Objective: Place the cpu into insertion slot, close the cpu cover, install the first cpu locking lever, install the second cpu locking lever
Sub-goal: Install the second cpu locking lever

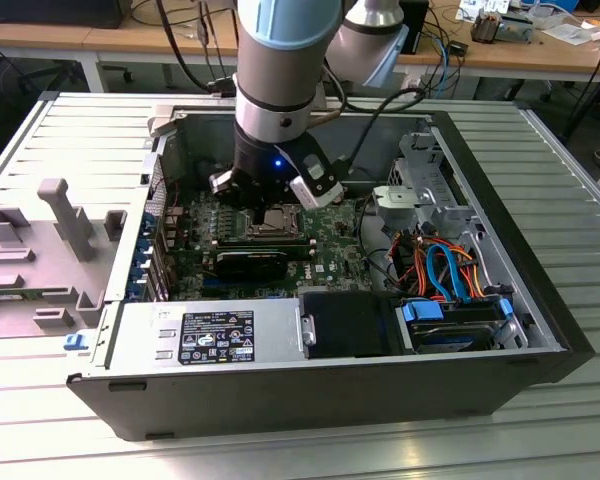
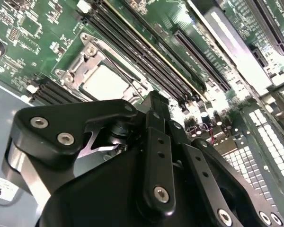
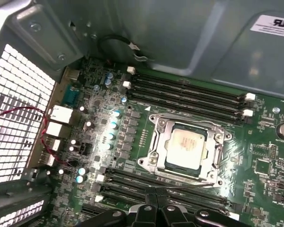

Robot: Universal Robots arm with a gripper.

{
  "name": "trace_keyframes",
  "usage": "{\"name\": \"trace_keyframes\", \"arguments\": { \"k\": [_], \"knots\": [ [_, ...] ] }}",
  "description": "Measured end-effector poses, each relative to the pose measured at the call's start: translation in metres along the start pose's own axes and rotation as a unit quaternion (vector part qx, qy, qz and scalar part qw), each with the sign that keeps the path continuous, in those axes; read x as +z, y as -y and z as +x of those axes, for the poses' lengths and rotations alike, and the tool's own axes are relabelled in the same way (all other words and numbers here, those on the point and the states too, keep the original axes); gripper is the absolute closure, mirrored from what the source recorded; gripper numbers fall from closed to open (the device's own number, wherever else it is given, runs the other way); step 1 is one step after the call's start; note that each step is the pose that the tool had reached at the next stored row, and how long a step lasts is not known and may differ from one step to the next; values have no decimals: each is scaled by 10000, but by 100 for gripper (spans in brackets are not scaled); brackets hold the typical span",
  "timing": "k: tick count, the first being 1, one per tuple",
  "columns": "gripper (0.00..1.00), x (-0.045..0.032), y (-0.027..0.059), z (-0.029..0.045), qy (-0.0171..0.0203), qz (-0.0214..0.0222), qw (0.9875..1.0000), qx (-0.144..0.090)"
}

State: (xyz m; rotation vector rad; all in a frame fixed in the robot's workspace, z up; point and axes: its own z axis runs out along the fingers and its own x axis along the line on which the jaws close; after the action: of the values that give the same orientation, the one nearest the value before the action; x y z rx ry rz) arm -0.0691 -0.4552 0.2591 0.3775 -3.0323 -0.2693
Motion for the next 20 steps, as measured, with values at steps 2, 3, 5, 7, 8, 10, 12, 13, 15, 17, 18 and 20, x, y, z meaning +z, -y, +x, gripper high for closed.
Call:
{"name": "trace_keyframes", "arguments": {
  "k": [2, 3, 5, 7, 8, 10, 12, 13, 15, 17, 18, 20],
  "knots": [
    [89, 21, 12, -30, -39, -16, 10000, 6],
    [89, 38, 16, -35, -50, -19, 10000, 8],
    [89, 74, 22, -36, -62, -22, 10000, 11],
    [89, 120, 31, -39, -66, -23, 10000, 12],
    [89, 151, 37, -39, -67, -23, 10000, 13],
    [89, 217, 42, -17, -66, -23, 10000, 15],
    [89, 264, 40, 22, -66, -23, 10000, 16],
    [89, 285, 38, 43, -66, -23, 10000, 17],
    [89, 323, 39, 64, -66, -24, 10000, 17],
    [89, 367, 46, 67, -66, -24, 10000, 16],
    [89, 371, 47, 67, -67, -23, 10000, 16],
    [89, 372, 47, 69, -66, -23, 10000, 17]
  ]
}}
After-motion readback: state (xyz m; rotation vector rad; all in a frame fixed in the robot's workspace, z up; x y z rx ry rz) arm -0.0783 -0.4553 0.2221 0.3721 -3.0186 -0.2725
